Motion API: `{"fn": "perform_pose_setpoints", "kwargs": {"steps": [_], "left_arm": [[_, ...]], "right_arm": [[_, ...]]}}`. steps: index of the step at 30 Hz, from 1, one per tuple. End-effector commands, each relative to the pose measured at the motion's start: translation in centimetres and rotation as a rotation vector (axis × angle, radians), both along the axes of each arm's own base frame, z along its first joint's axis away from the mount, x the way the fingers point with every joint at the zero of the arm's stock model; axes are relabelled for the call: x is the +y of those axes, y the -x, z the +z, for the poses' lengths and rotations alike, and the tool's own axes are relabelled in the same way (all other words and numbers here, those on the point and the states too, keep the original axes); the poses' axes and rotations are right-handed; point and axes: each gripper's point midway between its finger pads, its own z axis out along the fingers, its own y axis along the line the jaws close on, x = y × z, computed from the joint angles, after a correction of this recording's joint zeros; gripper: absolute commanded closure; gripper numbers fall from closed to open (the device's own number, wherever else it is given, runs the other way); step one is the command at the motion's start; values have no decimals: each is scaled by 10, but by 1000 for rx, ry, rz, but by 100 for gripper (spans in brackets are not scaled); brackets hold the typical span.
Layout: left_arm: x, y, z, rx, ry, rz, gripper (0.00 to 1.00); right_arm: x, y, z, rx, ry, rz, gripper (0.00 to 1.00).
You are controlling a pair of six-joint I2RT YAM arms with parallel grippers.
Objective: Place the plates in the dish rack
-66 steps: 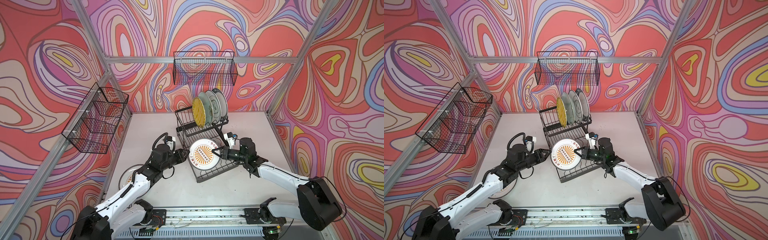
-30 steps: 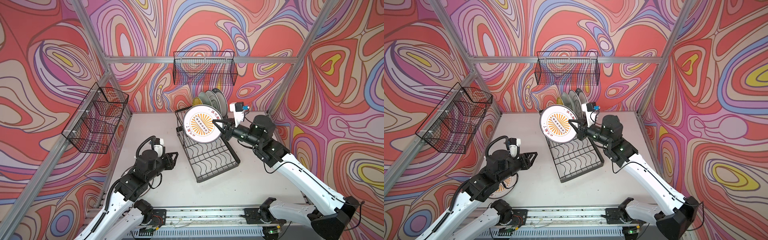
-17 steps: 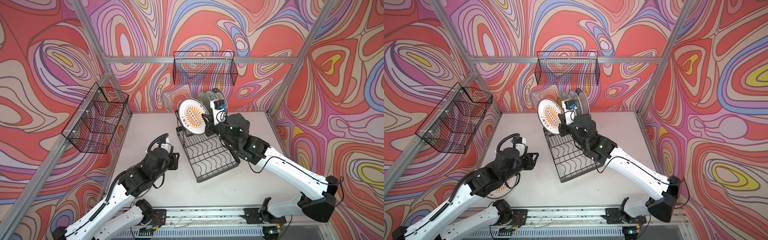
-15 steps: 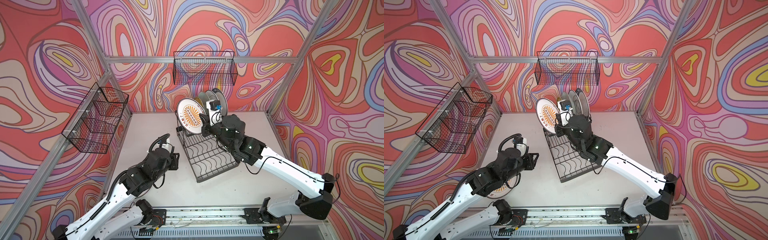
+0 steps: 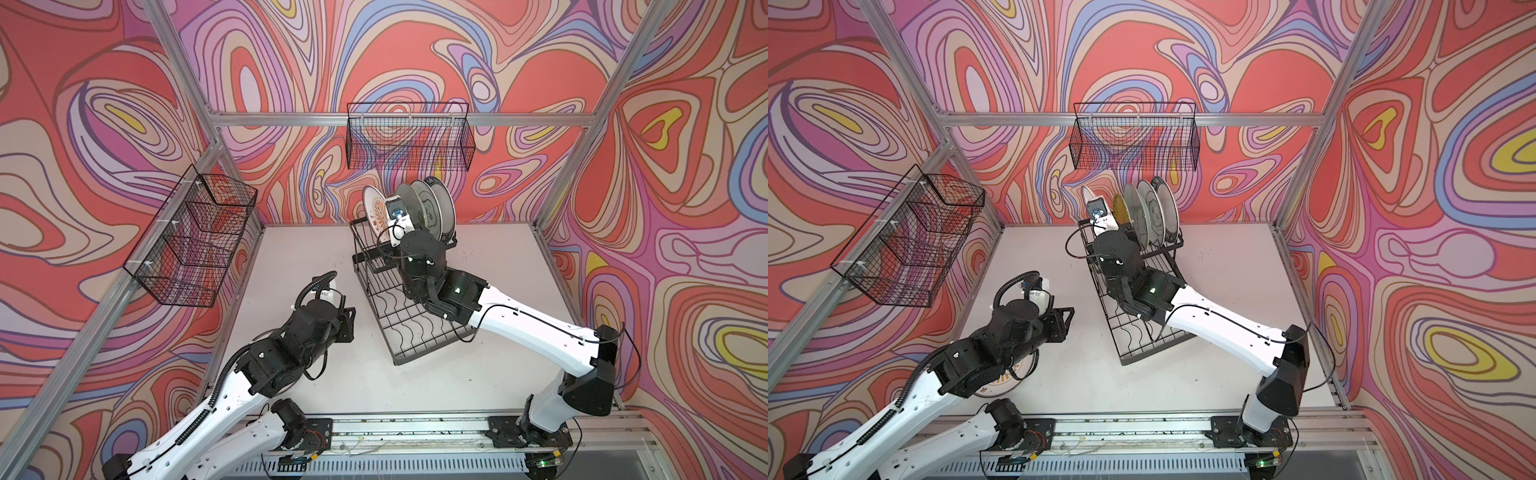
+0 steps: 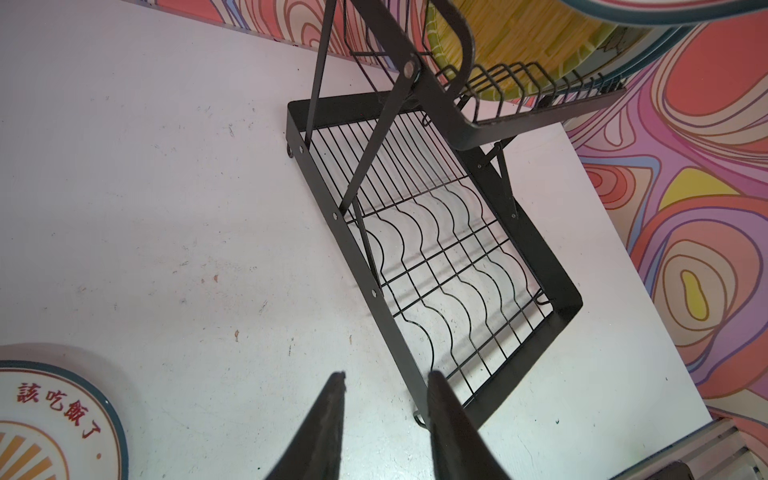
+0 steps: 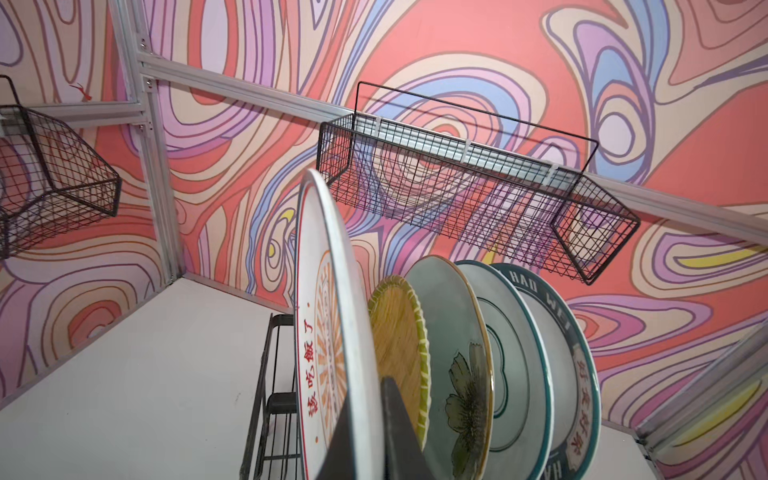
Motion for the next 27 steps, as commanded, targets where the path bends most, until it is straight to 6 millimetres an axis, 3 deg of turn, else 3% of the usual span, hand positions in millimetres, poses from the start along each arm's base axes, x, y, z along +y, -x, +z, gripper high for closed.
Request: {"fn": "perform_pose_setpoints", "kwargs": {"steps": [1,12,13,27], "left_arm": [[5,3,-4,2,-24,6,63],[-7,1,-6,-6,18,-31,63],[-6,1,-6,-6,16,-30,63],[-2,2,-3,-23,13,-20,63]], "right_arm": [[-5,-3,16,-47,0,-65,100],[11,-17,1,-56,88,-100,100],[18,-22,-12,-43,113,-105,100],[15,-36,-35,1,134,-106,100]]}}
